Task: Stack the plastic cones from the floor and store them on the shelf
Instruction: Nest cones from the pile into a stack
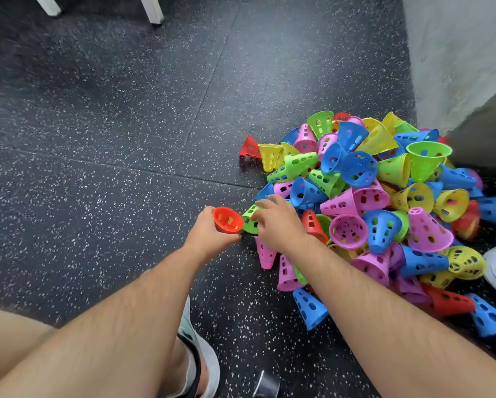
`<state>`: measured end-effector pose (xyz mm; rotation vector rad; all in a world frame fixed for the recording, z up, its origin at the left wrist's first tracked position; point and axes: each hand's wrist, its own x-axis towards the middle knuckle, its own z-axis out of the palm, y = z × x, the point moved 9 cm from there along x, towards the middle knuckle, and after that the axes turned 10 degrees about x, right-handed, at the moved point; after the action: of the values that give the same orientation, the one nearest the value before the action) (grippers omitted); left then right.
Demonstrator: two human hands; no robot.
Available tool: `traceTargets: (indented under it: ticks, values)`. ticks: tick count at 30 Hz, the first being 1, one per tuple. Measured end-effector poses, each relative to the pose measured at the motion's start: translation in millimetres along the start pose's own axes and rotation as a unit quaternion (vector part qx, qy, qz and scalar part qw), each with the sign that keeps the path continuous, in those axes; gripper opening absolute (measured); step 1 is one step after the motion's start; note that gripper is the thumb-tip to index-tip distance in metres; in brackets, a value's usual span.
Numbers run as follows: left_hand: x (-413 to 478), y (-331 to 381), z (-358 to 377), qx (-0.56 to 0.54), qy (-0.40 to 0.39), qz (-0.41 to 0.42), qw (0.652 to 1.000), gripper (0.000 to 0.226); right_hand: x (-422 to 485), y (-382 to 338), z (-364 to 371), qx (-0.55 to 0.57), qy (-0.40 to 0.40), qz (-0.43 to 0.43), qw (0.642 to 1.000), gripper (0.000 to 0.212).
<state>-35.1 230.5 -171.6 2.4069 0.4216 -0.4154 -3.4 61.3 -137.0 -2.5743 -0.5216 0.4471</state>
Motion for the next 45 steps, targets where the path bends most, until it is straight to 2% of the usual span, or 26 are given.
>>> traceTargets:
  ticks: [5,8,10,12,15,16,18,20,26,28,30,33,35,37,40,43,45]
  values:
    - [4.3,-5.6,0.5,-0.001,-0.005,-0.01,1.0,0.06,8.9,-1.4,25.0,-0.081,-0.061,0.003,0.995,0.043]
    - [6.5,-4.3,1.4,-0.003,-0.008,-0.012,1.0,0.061,10.1,-3.3,24.1,-0.071,-0.029,-0.009,0.997,0.042]
    - [7.5,-3.9,2.8,-0.009,-0.01,-0.01,1.0,0.061,12.6,-2.3,16.2,-0.031,0.009,-0.006,0.999,0.04]
    - [7.5,-2.4,4.1,-0.003,-0.012,-0.005,1.0,0.062,14.1,1.3,3.4,0.059,0.045,0.02,0.997,0.043]
    - [7.6,0.3,6.5,-0.009,-0.013,0.0,1.0,0.064,10.9,11.5,-17.8,0.196,0.089,0.055,0.975,0.065]
    - [6.8,2.4,6.6,-0.01,-0.012,0.002,1.0,0.062,8.9,14.7,-26.0,0.217,0.115,0.059,0.968,0.063]
    - [5.2,7.4,6.7,-0.014,-0.012,0.006,1.0,0.059,2.2,19.1,-42.3,0.233,0.18,0.045,0.955,0.045]
    - [4.4,11.5,6.4,-0.02,-0.01,0.01,1.0,0.058,-2.6,18.5,-50.4,0.249,0.206,0.02,0.946,0.031]
    - [2.0,44.1,6.6,-0.058,-0.023,0.071,0.996,0.042,-13.5,-2.5,-51.1,0.181,0.131,-0.063,0.973,0.028]
    - [0.9,61.7,6.8,-0.071,-0.038,0.104,0.991,0.038,-18.2,-6.9,-45.0,0.157,0.082,-0.061,0.982,0.035]
    - [2.8,74.9,4.3,-0.073,-0.041,0.126,0.988,0.048,-25.4,-6.6,-44.0,0.163,0.062,-0.037,0.984,0.049]
    - [5.4,96.3,-11.0,-0.014,-0.046,0.137,0.989,0.064,-35.7,3.9,-53.1,0.211,0.071,0.018,0.975,0.071]
    - [6.2,114.4,-22.2,0.042,-0.072,0.158,0.984,0.075,-39.1,9.8,-55.8,0.218,0.066,0.032,0.973,0.077]
    - [3.2,130.8,-31.6,0.097,-0.101,0.184,0.973,0.078,-41.3,14.3,-56.8,0.22,0.059,0.036,0.973,0.074]
    - [-3.3,136.9,-46.8,0.171,-0.124,0.213,0.954,0.064,-47.7,13.3,-59.0,0.257,0.072,0.031,0.963,0.071]
    - [-11.2,132.3,-66.7,0.212,-0.139,0.229,0.94,0.061,-51.8,0.4,-60.4,0.298,0.111,0.01,0.948,0.06]
    - [-18.6,129.5,-75.6,0.228,-0.154,0.242,0.931,0.062,-52.8,-0.2,-56.1,0.306,0.143,0.027,0.941,0.048]
